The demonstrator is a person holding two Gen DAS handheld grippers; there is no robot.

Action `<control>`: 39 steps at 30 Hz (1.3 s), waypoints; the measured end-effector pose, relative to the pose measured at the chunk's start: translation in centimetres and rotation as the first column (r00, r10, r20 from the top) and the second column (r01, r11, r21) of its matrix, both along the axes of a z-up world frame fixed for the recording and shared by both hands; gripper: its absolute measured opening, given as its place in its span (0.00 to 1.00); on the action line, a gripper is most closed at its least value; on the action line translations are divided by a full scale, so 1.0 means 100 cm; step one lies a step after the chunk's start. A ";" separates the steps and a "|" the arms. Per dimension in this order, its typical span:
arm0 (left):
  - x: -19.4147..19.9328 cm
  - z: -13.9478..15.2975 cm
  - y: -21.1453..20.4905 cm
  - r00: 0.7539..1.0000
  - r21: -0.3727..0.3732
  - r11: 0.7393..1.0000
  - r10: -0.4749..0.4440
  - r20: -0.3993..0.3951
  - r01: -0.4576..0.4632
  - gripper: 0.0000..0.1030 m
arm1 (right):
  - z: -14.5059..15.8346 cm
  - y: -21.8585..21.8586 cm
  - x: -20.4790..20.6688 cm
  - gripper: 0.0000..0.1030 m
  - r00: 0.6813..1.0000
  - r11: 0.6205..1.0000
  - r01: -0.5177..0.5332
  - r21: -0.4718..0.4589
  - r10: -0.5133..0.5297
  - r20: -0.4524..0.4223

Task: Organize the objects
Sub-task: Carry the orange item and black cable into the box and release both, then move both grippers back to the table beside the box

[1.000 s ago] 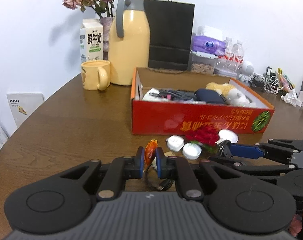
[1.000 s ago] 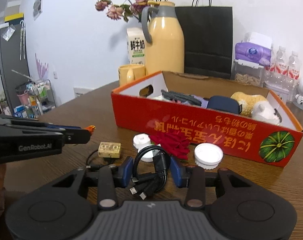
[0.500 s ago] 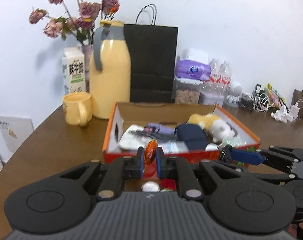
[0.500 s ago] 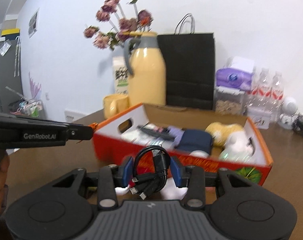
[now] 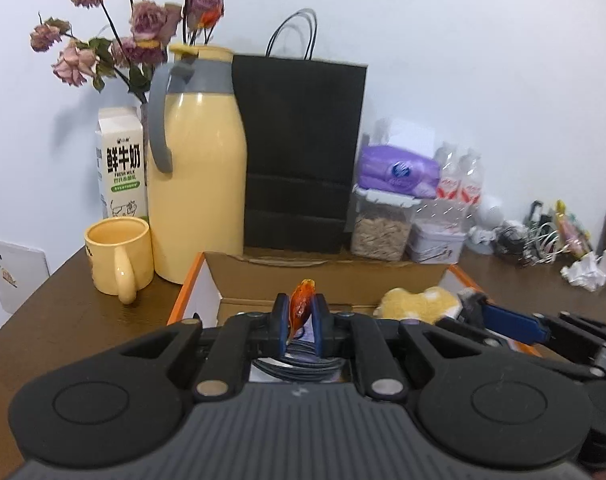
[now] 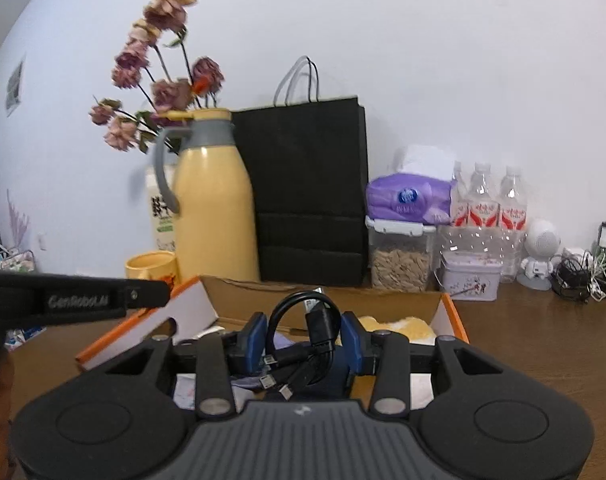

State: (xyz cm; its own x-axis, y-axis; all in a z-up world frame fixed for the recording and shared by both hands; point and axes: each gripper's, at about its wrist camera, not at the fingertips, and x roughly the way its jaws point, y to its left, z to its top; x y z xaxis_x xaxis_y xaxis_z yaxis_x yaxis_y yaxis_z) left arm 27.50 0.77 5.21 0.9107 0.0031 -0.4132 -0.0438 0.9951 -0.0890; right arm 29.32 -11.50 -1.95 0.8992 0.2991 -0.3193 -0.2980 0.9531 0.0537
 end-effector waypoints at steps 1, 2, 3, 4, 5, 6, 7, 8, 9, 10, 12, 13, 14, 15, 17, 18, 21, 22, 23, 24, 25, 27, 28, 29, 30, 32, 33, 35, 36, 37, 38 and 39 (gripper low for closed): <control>0.005 -0.004 0.002 1.000 0.002 1.000 0.007 -0.013 -0.007 0.12 | -0.003 -0.001 0.004 0.38 1.000 1.000 -0.002 -0.003 0.002 -0.011; 0.010 -0.010 0.004 0.999 0.004 1.000 0.011 -0.031 -0.011 0.12 | -0.007 -0.002 0.008 0.38 1.000 1.000 0.002 -0.006 -0.002 -0.025; 0.013 -0.015 0.005 0.999 0.009 1.000 0.014 -0.048 -0.014 0.12 | -0.011 -0.004 0.011 0.38 0.999 1.000 0.008 -0.009 -0.008 -0.036; 0.015 -0.019 0.006 0.998 0.015 1.000 0.017 -0.058 -0.016 0.12 | -0.015 -0.004 0.015 0.38 0.999 1.000 0.014 -0.014 -0.015 -0.048; 0.016 -0.022 0.006 0.998 0.022 1.000 0.019 -0.065 -0.018 0.12 | -0.019 -0.005 0.019 0.38 0.998 1.000 0.022 -0.019 -0.023 -0.062; 0.017 -0.025 0.006 0.997 0.028 0.999 0.019 -0.069 -0.018 0.12 | -0.023 -0.006 0.022 0.38 0.997 0.999 0.027 -0.019 -0.028 -0.076; 0.017 -0.027 0.006 0.997 0.032 0.999 0.018 -0.069 -0.016 0.12 | -0.027 -0.007 0.025 0.38 0.995 0.999 0.029 -0.020 -0.031 -0.092; 0.016 -0.028 0.006 0.998 0.033 0.999 0.017 -0.068 -0.015 0.13 | -0.030 -0.007 0.025 0.38 0.995 0.999 0.030 -0.023 -0.032 -0.100; 0.015 -0.029 0.006 0.998 0.035 0.999 0.019 -0.065 -0.017 0.14 | -0.032 -0.006 0.025 0.38 0.994 0.999 0.030 -0.028 -0.033 -0.103; 0.013 -0.030 0.006 0.998 0.038 0.999 0.025 -0.061 -0.023 0.20 | -0.033 -0.005 0.024 0.38 0.994 0.999 0.031 -0.031 -0.034 -0.102; 0.011 -0.030 0.005 0.998 0.046 0.999 0.033 -0.050 -0.030 0.41 | -0.032 -0.005 0.022 0.39 0.995 0.999 0.032 -0.030 -0.035 -0.096; 0.008 -0.028 0.004 0.998 0.049 0.998 0.041 -0.038 -0.039 0.57 | -0.032 -0.005 0.021 0.39 0.995 0.999 0.034 -0.030 -0.036 -0.096; 0.005 -0.027 0.004 0.998 0.054 0.997 0.052 -0.018 -0.051 0.63 | -0.032 -0.005 0.019 0.41 0.995 0.999 0.037 -0.029 -0.039 -0.091; 0.002 -0.025 0.004 0.998 0.057 0.997 0.058 0.001 -0.057 0.73 | -0.032 -0.006 0.017 0.52 0.995 0.999 0.042 -0.030 -0.044 -0.087; -0.002 -0.022 0.004 0.997 0.057 0.996 0.071 0.030 -0.072 0.94 | -0.031 -0.007 0.015 0.71 0.995 0.998 0.054 -0.030 -0.056 -0.078; -0.004 -0.021 0.004 0.996 0.052 0.995 0.077 0.046 -0.080 1.00 | -0.031 -0.007 0.014 0.75 0.995 0.998 0.060 -0.031 -0.062 -0.073; -0.006 -0.020 0.004 0.995 0.050 0.995 0.078 0.064 -0.081 1.00 | -0.030 -0.008 0.013 0.97 0.996 0.997 0.067 -0.032 -0.069 -0.063; -0.006 -0.020 0.004 0.995 0.051 0.996 0.075 0.062 -0.078 1.00 | -0.030 -0.007 0.013 0.99 0.995 0.997 0.070 -0.033 -0.072 -0.062; -0.006 -0.020 0.003 0.995 0.052 0.996 0.073 0.061 -0.076 1.00 | -0.030 -0.007 0.013 1.00 0.995 0.996 0.076 -0.038 -0.079 -0.062; -0.006 -0.020 0.002 0.996 0.055 0.996 0.072 0.059 -0.075 1.00 | -0.030 -0.007 0.013 1.00 0.995 0.996 0.081 -0.043 -0.084 -0.062; -0.006 -0.021 0.002 0.996 0.056 0.996 0.070 0.059 -0.074 1.00 | -0.030 -0.007 0.013 1.00 0.994 0.996 0.082 -0.044 -0.085 -0.063; -0.006 -0.020 0.002 0.996 0.053 0.996 0.068 0.060 -0.072 1.00 | -0.030 -0.007 0.013 1.00 0.995 0.996 0.082 -0.041 -0.085 -0.061; -0.007 -0.021 0.002 0.996 0.052 0.996 0.068 0.062 -0.071 1.00 | -0.029 -0.008 0.012 1.00 0.995 0.996 0.083 -0.040 -0.086 -0.059; -0.007 -0.021 0.003 0.996 0.048 0.996 0.069 0.061 -0.072 1.00 | -0.029 -0.008 0.012 1.00 0.995 0.996 0.085 -0.040 -0.087 -0.057; -0.008 -0.021 0.003 0.996 0.040 0.997 0.070 0.063 -0.072 1.00 | -0.029 -0.008 0.011 1.00 0.995 0.996 0.085 -0.038 -0.087 -0.055; -0.010 -0.022 0.005 0.995 0.027 0.997 0.072 0.073 -0.074 1.00 | -0.028 -0.009 0.010 1.00 0.995 0.996 0.085 -0.036 -0.087 -0.054; -0.011 -0.021 0.005 0.994 0.022 0.997 0.073 0.079 -0.075 1.00 | -0.028 -0.009 0.009 1.00 0.995 0.996 0.086 -0.036 -0.087 -0.053; -0.013 -0.020 0.006 0.994 0.015 0.998 0.066 0.085 -0.068 1.00 | -0.027 -0.008 0.007 1.00 0.995 0.996 0.085 -0.037 -0.087 -0.049; -0.014 -0.019 0.006 0.994 0.012 0.998 0.063 0.087 -0.064 1.00 | -0.027 -0.008 0.006 1.00 0.995 0.996 0.083 -0.037 -0.085 -0.046; -0.015 -0.019 0.007 0.994 0.006 0.998 0.060 0.089 -0.060 1.00 | -0.026 -0.008 0.004 1.00 0.996 0.996 0.081 -0.037 -0.082 -0.043; -0.017 -0.018 0.008 0.994 0.001 0.998 0.057 0.091 -0.057 1.00 | -0.025 -0.008 0.002 1.00 0.996 0.996 0.080 -0.038 -0.081 -0.038; -0.018 -0.018 0.008 0.994 -0.001 0.998 0.055 0.092 -0.055 1.00 | -0.024 -0.007 0.000 1.00 0.996 0.996 0.080 -0.038 -0.082 -0.035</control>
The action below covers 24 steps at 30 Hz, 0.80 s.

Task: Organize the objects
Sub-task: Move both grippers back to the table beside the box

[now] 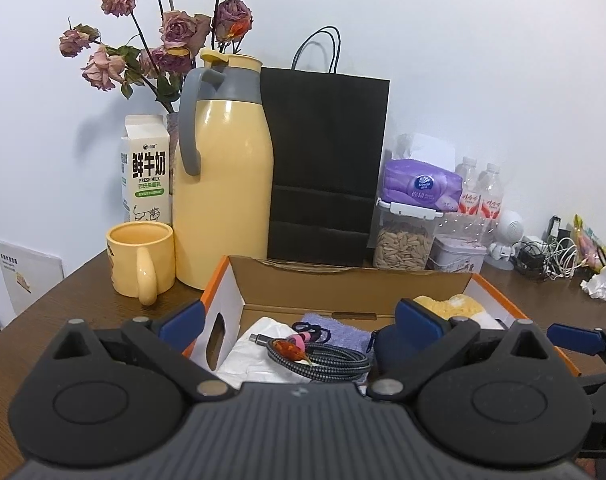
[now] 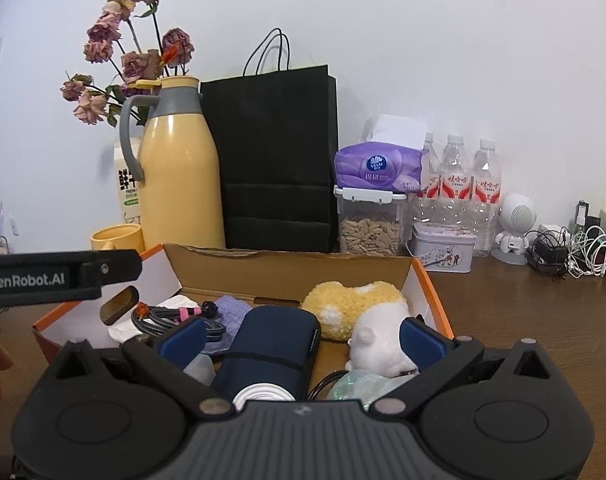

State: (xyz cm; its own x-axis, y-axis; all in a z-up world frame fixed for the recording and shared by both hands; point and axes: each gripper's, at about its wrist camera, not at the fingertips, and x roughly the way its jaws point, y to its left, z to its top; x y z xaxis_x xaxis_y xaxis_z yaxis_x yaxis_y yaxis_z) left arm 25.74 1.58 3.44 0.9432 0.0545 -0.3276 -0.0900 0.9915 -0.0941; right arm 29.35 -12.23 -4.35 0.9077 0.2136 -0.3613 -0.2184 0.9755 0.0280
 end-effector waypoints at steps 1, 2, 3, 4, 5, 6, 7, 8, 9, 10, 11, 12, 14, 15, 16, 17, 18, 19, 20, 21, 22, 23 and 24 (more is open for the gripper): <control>-0.001 0.000 0.001 1.000 -0.003 1.000 -0.003 0.004 0.003 1.00 | 0.000 0.000 -0.002 1.00 1.000 1.000 0.001 -0.001 -0.001 0.003; -0.003 0.001 0.001 1.000 -0.007 1.000 -0.007 0.007 0.007 1.00 | 0.001 0.001 -0.004 1.00 1.000 1.000 0.001 -0.002 -0.001 0.005; -0.004 0.001 0.002 1.000 -0.009 1.000 -0.008 0.009 0.008 1.00 | 0.001 0.001 -0.005 1.00 1.000 1.000 -0.001 -0.003 0.001 0.006; -0.006 0.002 0.003 1.000 -0.011 1.000 -0.008 0.011 0.008 1.00 | 0.001 0.001 -0.007 1.00 1.000 1.000 -0.004 -0.005 0.004 0.007; -0.007 0.003 0.004 1.000 -0.012 1.000 -0.005 0.013 0.006 1.00 | 0.002 0.002 -0.010 1.00 1.000 1.000 -0.008 -0.007 0.008 0.011; -0.010 0.003 0.005 1.000 -0.014 1.000 -0.004 0.018 0.005 1.00 | 0.003 0.002 -0.013 1.00 1.000 1.000 -0.012 -0.008 0.012 0.015; -0.012 0.004 0.006 1.000 -0.018 1.000 -0.004 0.022 0.005 1.00 | 0.004 0.002 -0.015 1.00 1.000 1.000 -0.017 -0.011 0.017 0.019; -0.015 0.004 0.007 1.000 -0.019 1.000 -0.003 0.026 0.003 1.00 | 0.004 0.002 -0.019 1.00 0.999 1.000 -0.023 -0.014 0.023 0.025; -0.018 0.005 0.008 1.000 -0.018 1.000 -0.001 0.029 0.001 1.00 | 0.005 0.003 -0.022 1.00 0.999 0.999 -0.027 -0.017 0.028 0.029; -0.020 0.006 0.009 1.000 -0.015 1.000 0.002 0.030 -0.001 1.00 | 0.005 0.003 -0.025 1.00 0.999 0.999 -0.032 -0.022 0.033 0.032; -0.024 0.006 0.010 1.000 -0.012 1.000 0.005 0.031 -0.005 1.00 | 0.005 0.004 -0.028 1.00 0.999 0.999 -0.037 -0.026 0.038 0.033; -0.028 0.006 0.011 0.999 -0.011 1.000 0.009 0.031 -0.008 1.00 | 0.005 0.004 -0.031 1.00 0.999 0.999 -0.042 -0.031 0.043 0.032; -0.035 0.006 0.014 1.000 -0.010 1.000 0.011 0.025 -0.010 1.00 | 0.005 0.005 -0.037 1.00 0.998 0.998 -0.054 -0.042 0.055 0.029; -0.039 0.006 0.016 1.000 -0.008 1.000 0.011 0.023 -0.011 1.00 | 0.004 0.005 -0.040 1.00 0.998 0.997 -0.059 -0.047 0.060 0.027; -0.043 0.006 0.017 1.000 -0.003 1.000 0.014 0.020 -0.014 1.00 | 0.004 0.005 -0.043 1.00 0.998 0.997 -0.064 -0.051 0.066 0.024; -0.047 0.005 0.019 1.000 0.002 1.000 0.016 0.017 -0.016 1.00 | 0.003 0.005 -0.046 1.00 0.997 0.996 -0.069 -0.053 0.071 0.019; -0.053 0.005 0.021 1.000 0.006 1.000 0.017 0.018 -0.017 1.00 | 0.001 0.005 -0.049 1.00 0.997 0.996 -0.074 -0.054 0.075 0.013; -0.058 0.004 0.024 1.000 0.008 1.000 0.019 0.017 -0.019 1.00 | 0.000 0.005 -0.052 1.00 0.997 0.995 -0.080 -0.057 0.080 0.008; -0.062 0.003 0.026 1.000 0.012 1.000 0.023 0.013 -0.023 1.00 | -0.002 0.005 -0.056 1.00 0.996 0.994 -0.086 -0.061 0.086 0.003; -0.067 0.001 0.029 1.000 0.018 0.999 0.029 0.004 -0.029 1.00 | -0.003 0.006 -0.059 1.00 0.996 0.994 -0.092 -0.064 0.092 -0.004; -0.071 -0.002 0.032 0.999 0.023 0.999 0.033 -0.009 -0.033 1.00 | -0.006 0.006 -0.062 1.00 0.995 0.993 -0.099 -0.068 0.098 -0.011; -0.074 -0.004 0.035 0.999 0.026 0.999 0.035 -0.022 -0.034 1.00 | -0.009 0.006 -0.065 1.00 0.994 0.992 -0.106 -0.071 0.105 -0.021; -0.078 -0.007 0.039 0.998 0.029 0.999 0.037 -0.041 -0.036 1.00 | -0.012 0.007 -0.068 1.00 0.994 0.991 -0.111 -0.075 0.109 -0.032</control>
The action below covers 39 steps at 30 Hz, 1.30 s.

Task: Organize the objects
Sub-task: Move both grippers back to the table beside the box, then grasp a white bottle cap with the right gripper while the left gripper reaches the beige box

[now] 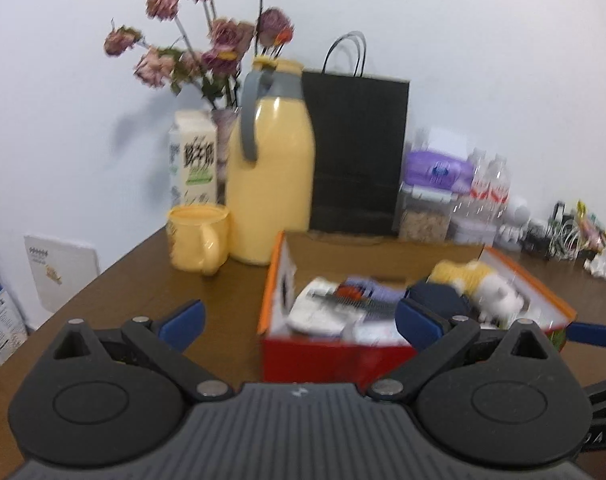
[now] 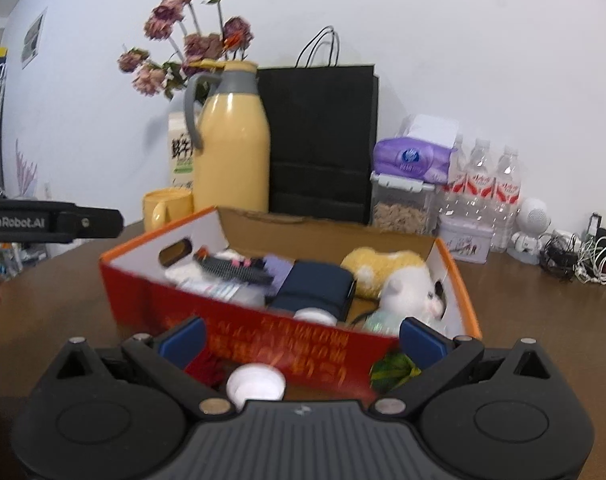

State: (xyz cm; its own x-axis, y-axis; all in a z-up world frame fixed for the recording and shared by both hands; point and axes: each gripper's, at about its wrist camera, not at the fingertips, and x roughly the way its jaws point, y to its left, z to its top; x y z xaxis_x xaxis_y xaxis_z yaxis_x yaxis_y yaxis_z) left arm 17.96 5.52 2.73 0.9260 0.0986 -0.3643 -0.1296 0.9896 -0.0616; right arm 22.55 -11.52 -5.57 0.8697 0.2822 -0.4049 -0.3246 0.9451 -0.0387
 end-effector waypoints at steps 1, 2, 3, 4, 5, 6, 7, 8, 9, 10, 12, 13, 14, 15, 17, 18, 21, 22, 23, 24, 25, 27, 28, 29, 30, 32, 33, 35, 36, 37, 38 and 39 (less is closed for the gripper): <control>-0.003 -0.003 0.004 1.000 0.001 1.000 0.001 -0.017 -0.001 1.00 | -0.003 0.001 -0.002 1.00 1.000 1.000 -0.005 -0.008 0.005 -0.012; -0.006 -0.006 0.009 0.999 0.003 1.000 0.003 -0.036 -0.003 1.00 | -0.005 0.002 -0.004 1.00 1.000 1.000 -0.009 -0.014 0.009 -0.022; -0.009 -0.009 0.012 0.999 0.007 1.000 0.003 -0.052 -0.002 1.00 | -0.009 0.003 -0.007 1.00 0.999 1.000 -0.016 -0.020 0.016 -0.033; -0.011 -0.011 0.016 0.998 0.010 1.000 0.000 -0.066 0.000 1.00 | -0.010 0.004 -0.008 1.00 0.999 0.999 -0.021 -0.025 0.020 -0.040; -0.013 -0.014 0.018 0.997 0.014 1.000 -0.004 -0.081 0.005 1.00 | -0.012 0.005 -0.009 1.00 0.999 0.999 -0.027 -0.032 0.025 -0.048; -0.016 -0.016 0.021 0.996 0.016 1.000 -0.010 -0.092 0.012 1.00 | -0.014 0.007 -0.010 1.00 0.998 0.999 -0.031 -0.039 0.028 -0.055; -0.018 -0.019 0.022 0.995 0.018 1.000 -0.014 -0.099 0.016 1.00 | -0.016 0.009 -0.010 1.00 0.997 0.998 -0.033 -0.048 0.030 -0.064; -0.019 -0.021 0.024 0.994 0.020 1.000 -0.016 -0.107 0.018 1.00 | -0.018 0.011 -0.009 1.00 0.997 0.998 -0.032 -0.056 0.028 -0.071; -0.020 -0.023 0.025 0.993 0.021 1.000 -0.019 -0.114 0.021 1.00 | -0.020 0.012 -0.009 1.00 0.997 0.998 -0.029 -0.064 0.024 -0.077; -0.020 -0.025 0.026 0.993 0.019 1.000 -0.022 -0.120 0.024 1.00 | -0.022 0.013 -0.007 0.99 0.996 0.997 -0.024 -0.071 0.018 -0.087; -0.019 -0.030 0.027 0.990 0.013 1.000 -0.026 -0.136 0.028 1.00 | -0.025 0.013 -0.002 0.96 0.994 0.997 -0.016 -0.077 0.007 -0.109; -0.018 -0.033 0.027 0.989 0.007 1.000 -0.027 -0.143 0.028 1.00 | -0.027 0.013 0.002 0.92 0.992 0.997 -0.013 -0.079 0.003 -0.126; -0.016 -0.036 0.028 0.988 -0.001 1.000 -0.028 -0.151 0.028 1.00 | -0.029 0.013 0.005 0.85 0.990 0.997 -0.014 -0.080 0.002 -0.143; -0.015 -0.038 0.029 0.987 -0.009 1.000 -0.027 -0.158 0.026 1.00 | -0.031 0.013 0.007 0.78 0.987 0.997 -0.017 -0.080 0.004 -0.159; -0.013 -0.041 0.031 0.985 -0.026 0.999 -0.025 -0.169 0.021 1.00 | -0.034 0.015 0.011 0.72 0.983 0.997 -0.025 -0.080 0.010 -0.185; -0.012 -0.042 0.033 0.985 -0.036 0.999 -0.027 -0.171 0.021 1.00 | -0.036 0.016 0.014 0.71 0.981 0.997 -0.024 -0.080 0.008 -0.193; -0.011 -0.043 0.036 0.984 -0.062 0.998 -0.030 -0.175 0.019 1.00 | -0.037 0.020 0.021 0.70 0.979 0.997 -0.025 -0.068 0.011 -0.203; -0.010 -0.044 0.037 0.984 -0.066 0.998 -0.027 -0.178 0.015 1.00 | -0.038 0.022 0.023 0.68 0.978 0.998 -0.028 -0.061 0.015 -0.207; -0.010 -0.044 0.038 0.983 -0.069 0.998 -0.025 -0.183 0.012 1.00 | -0.038 0.023 0.026 0.62 0.977 0.998 -0.030 -0.056 0.017 -0.212; -0.009 -0.045 0.038 0.982 -0.072 0.997 -0.026 -0.186 0.012 1.00 | -0.039 0.025 0.028 0.59 0.976 0.998 -0.029 -0.052 0.016 -0.219; -0.009 -0.045 0.038 0.982 -0.073 0.997 -0.025 -0.188 0.012 1.00 | -0.040 0.026 0.031 0.55 0.974 0.999 -0.025 -0.047 0.014 -0.226; -0.009 -0.045 0.038 0.982 -0.072 0.997 -0.026 -0.187 0.013 1.00 | -0.040 0.025 0.034 0.53 0.973 0.999 -0.021 -0.033 0.013 -0.230; -0.009 -0.044 0.038 0.982 -0.071 0.997 -0.026 -0.185 0.013 1.00 | -0.040 0.025 0.034 0.51 0.973 0.999 -0.021 -0.031 0.014 -0.228; -0.010 -0.044 0.037 0.983 -0.069 0.998 -0.025 -0.183 0.012 1.00 | -0.041 0.026 0.034 0.44 0.973 0.999 -0.027 -0.027 0.020 -0.229; -0.010 -0.044 0.037 0.983 -0.069 0.998 -0.025 -0.183 0.012 1.00 | -0.040 0.025 0.033 0.38 0.973 0.999 -0.036 -0.016 0.032 -0.230; -0.009 -0.045 0.037 0.982 -0.067 0.998 -0.023 -0.186 0.011 1.00 | -0.040 0.025 0.032 0.38 0.972 0.999 -0.046 -0.011 0.043 -0.230; -0.009 -0.045 0.037 0.982 -0.066 0.998 -0.023 -0.186 0.011 1.00 | -0.040 0.025 0.031 0.38 0.973 0.999 -0.048 -0.011 0.044 -0.227; -0.009 -0.045 0.036 0.982 -0.064 0.998 -0.027 -0.189 0.015 1.00 | -0.039 0.025 0.029 0.38 0.976 0.999 -0.047 -0.011 0.044 -0.212; -0.008 -0.045 0.035 0.981 -0.061 0.998 -0.028 -0.191 0.017 1.00 | -0.038 0.025 0.027 0.38 0.978 0.999 -0.046 -0.013 0.042 -0.203; -0.008 -0.046 0.034 0.981 -0.058 0.998 -0.031 -0.194 0.020 1.00 | -0.038 0.025 0.025 0.38 0.980 0.999 -0.044 -0.016 0.040 -0.193; -0.008 -0.046 0.033 0.980 -0.055 0.998 -0.037 -0.195 0.027 1.00 | -0.037 0.025 0.023 0.38 0.983 0.999 -0.043 -0.019 0.039 -0.180; -0.008 -0.046 0.031 0.980 -0.050 0.998 -0.045 -0.196 0.036 1.00 | -0.036 0.025 0.021 0.38 0.985 0.999 -0.041 -0.023 0.037 -0.168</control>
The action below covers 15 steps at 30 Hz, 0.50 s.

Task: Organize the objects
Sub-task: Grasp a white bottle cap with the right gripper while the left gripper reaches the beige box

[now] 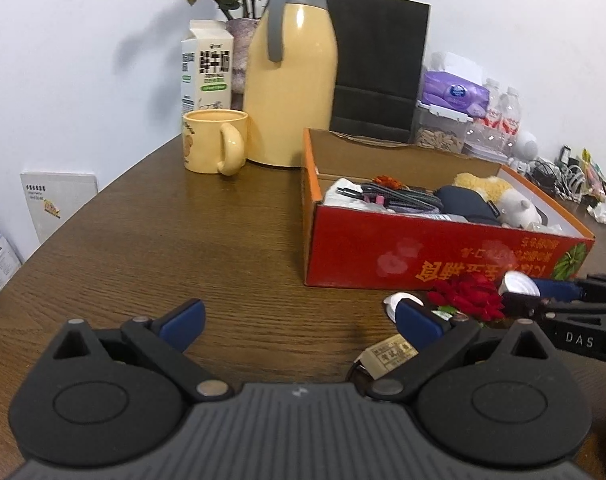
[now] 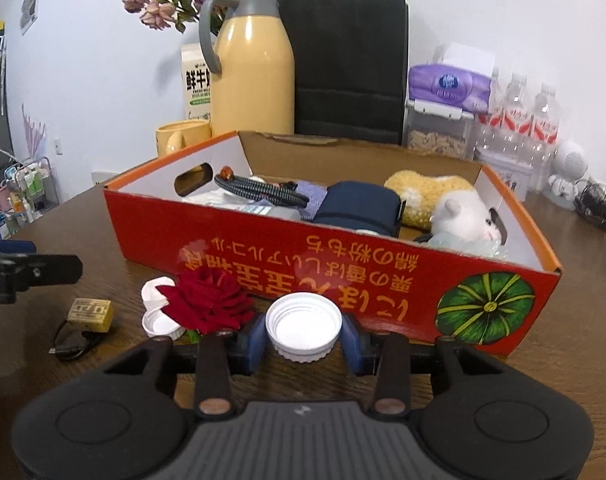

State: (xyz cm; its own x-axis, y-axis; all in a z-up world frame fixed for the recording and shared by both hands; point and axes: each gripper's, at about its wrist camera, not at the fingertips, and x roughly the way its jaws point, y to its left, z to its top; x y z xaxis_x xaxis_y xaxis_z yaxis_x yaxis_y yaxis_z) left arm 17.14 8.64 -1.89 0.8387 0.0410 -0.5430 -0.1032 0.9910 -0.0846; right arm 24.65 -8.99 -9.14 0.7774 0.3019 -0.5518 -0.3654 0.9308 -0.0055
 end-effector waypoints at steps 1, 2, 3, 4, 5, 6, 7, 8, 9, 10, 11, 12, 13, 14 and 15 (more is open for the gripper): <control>0.000 0.000 -0.002 1.000 0.004 1.000 -0.013 0.001 0.012 1.00 | 0.001 0.000 -0.002 0.38 1.000 1.000 0.002 -0.003 -0.002 0.011; -0.001 0.000 -0.004 0.999 0.005 0.999 -0.035 0.002 0.035 1.00 | 0.002 0.000 -0.004 0.38 1.000 1.000 0.005 -0.006 -0.004 0.023; -0.001 0.000 -0.006 0.998 0.001 0.998 -0.058 0.003 0.058 1.00 | 0.003 0.000 -0.005 0.38 0.999 1.000 0.007 -0.009 -0.006 0.031; -0.001 -0.001 -0.009 0.997 -0.002 0.997 -0.080 0.002 0.080 1.00 | 0.003 -0.001 -0.006 0.38 0.999 1.000 0.008 -0.009 -0.007 0.036; -0.001 -0.001 -0.013 0.995 0.003 0.995 -0.098 -0.002 0.098 1.00 | 0.004 -0.001 -0.007 0.38 0.999 1.000 0.008 -0.009 -0.007 0.040; -0.001 -0.002 -0.016 0.994 0.012 0.994 -0.105 -0.006 0.105 1.00 | 0.004 -0.001 -0.007 0.38 0.999 1.000 0.007 -0.009 -0.006 0.043; -0.001 -0.003 -0.019 0.994 0.020 0.994 -0.110 -0.010 0.110 1.00 | 0.004 -0.001 -0.008 0.38 0.999 1.000 0.005 -0.010 -0.004 0.047; -0.001 -0.004 -0.022 0.993 0.024 0.993 -0.115 -0.013 0.116 1.00 | 0.005 0.000 -0.009 0.38 0.999 1.000 0.002 -0.011 -0.002 0.051; 0.000 -0.004 -0.025 0.993 0.022 0.993 -0.120 -0.014 0.120 1.00 | 0.005 0.000 -0.010 0.38 0.999 1.000 0.000 -0.012 0.001 0.054; 0.001 -0.005 -0.026 0.992 0.018 0.992 -0.123 -0.018 0.123 1.00 | 0.005 0.000 -0.011 0.38 0.998 1.000 -0.004 -0.013 0.005 0.058; 0.001 -0.005 -0.027 0.992 0.016 0.992 -0.125 -0.021 0.125 1.00 | 0.006 0.001 -0.012 0.38 0.998 1.000 -0.008 -0.013 0.009 0.062; 0.002 -0.006 -0.029 0.992 0.017 0.992 -0.126 -0.024 0.126 1.00 | 0.006 0.001 -0.014 0.38 0.998 1.000 -0.013 -0.013 0.014 0.066; 0.002 -0.006 -0.031 0.991 0.019 0.992 -0.128 -0.026 0.128 0.96 | 0.006 0.002 -0.015 0.38 0.997 1.000 -0.015 -0.013 0.016 0.069; 0.002 -0.006 -0.033 0.991 0.022 0.991 -0.131 -0.028 0.132 0.94 | 0.007 0.002 -0.017 0.38 0.997 1.000 -0.016 -0.013 0.017 0.073; 0.002 -0.007 -0.035 0.990 0.027 0.990 -0.138 -0.032 0.139 0.89 | 0.007 0.002 -0.018 0.38 0.997 1.000 -0.015 -0.012 0.016 0.076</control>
